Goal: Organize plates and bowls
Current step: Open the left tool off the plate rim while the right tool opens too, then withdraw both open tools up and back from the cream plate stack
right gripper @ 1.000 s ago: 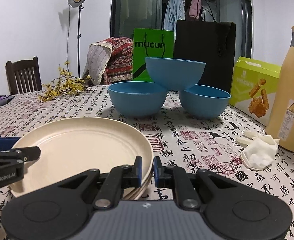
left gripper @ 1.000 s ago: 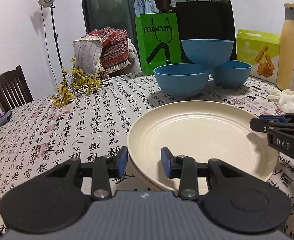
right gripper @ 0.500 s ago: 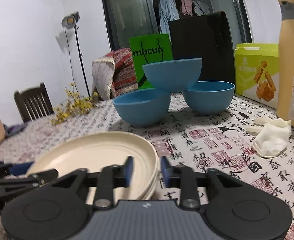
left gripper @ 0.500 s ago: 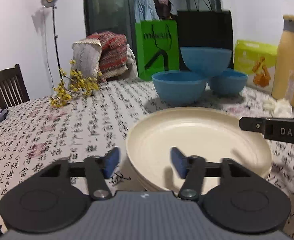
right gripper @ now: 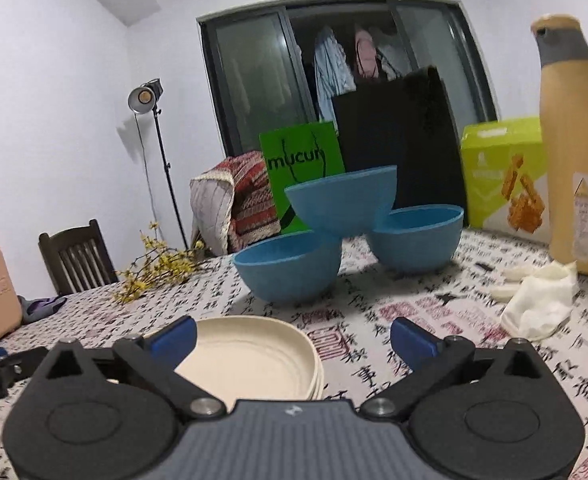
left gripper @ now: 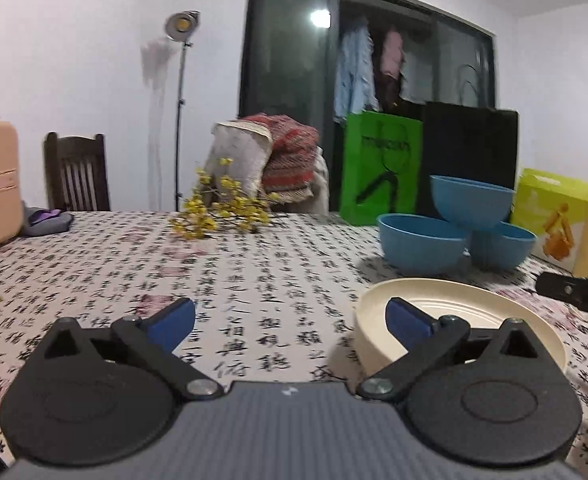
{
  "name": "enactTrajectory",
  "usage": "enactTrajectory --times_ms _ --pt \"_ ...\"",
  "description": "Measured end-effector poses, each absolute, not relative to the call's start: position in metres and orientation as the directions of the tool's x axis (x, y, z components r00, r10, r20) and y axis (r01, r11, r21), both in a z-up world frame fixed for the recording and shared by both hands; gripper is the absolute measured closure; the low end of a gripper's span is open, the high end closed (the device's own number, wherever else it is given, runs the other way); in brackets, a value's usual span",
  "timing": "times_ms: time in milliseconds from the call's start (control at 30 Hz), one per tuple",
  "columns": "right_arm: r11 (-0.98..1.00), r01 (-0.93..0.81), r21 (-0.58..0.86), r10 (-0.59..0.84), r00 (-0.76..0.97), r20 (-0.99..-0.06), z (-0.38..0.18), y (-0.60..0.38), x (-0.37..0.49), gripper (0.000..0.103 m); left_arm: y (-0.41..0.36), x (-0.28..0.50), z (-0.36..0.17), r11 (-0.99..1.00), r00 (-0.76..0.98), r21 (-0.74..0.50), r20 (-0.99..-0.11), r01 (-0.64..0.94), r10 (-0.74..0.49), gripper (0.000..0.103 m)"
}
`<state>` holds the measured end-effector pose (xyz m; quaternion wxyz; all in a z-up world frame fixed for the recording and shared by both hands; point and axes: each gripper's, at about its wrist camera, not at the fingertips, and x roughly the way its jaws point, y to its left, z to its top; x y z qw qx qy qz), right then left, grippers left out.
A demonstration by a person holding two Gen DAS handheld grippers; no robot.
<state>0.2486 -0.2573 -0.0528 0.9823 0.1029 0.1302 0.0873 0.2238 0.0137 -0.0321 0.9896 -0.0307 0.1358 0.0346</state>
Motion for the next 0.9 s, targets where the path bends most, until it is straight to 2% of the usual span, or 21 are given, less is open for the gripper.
enactTrajectory --times_ms 100,233,367,533,667,900 --pt "0.975 -0.130 0.181 0.173 0.954 -0.246 -0.057 -0.251 0.245 0.000 0.015 0.222 -0.033 0.995 0.963 -0.053 -0.261 -0.087 0.070 0.000" --pt "0.984 -0.133 0.116 0.155 0.965 -0.213 -0.056 -0.241 0.237 0.000 0.014 0.220 -0.033 0.995 0.966 -0.052 -0.248 -0.086 0.071 0.000" --pt "0.987 -0.119 0.107 0.138 0.971 -0.196 -0.054 -0.241 0.234 0.000 0.014 0.218 -0.034 0.995 0.970 -0.052 -0.234 -0.087 0.073 0.000" --pt "0.988 -0.115 0.099 0.127 0.984 -0.122 -0.026 -0.244 0.232 0.000 0.011 0.215 -0.033 0.995 0.973 -0.034 -0.214 -0.089 0.080 0.000" --pt "0.997 -0.074 0.032 0.076 0.994 -0.082 -0.014 -0.242 0.245 0.000 0.010 0.216 -0.033 0.995 0.974 -0.031 -0.212 -0.091 0.082 0.000" --pt "0.996 -0.072 -0.050 0.064 0.988 -0.142 -0.034 -0.228 0.261 0.000 0.010 0.213 -0.034 0.994 0.976 -0.027 -0.197 -0.101 0.094 0.000"
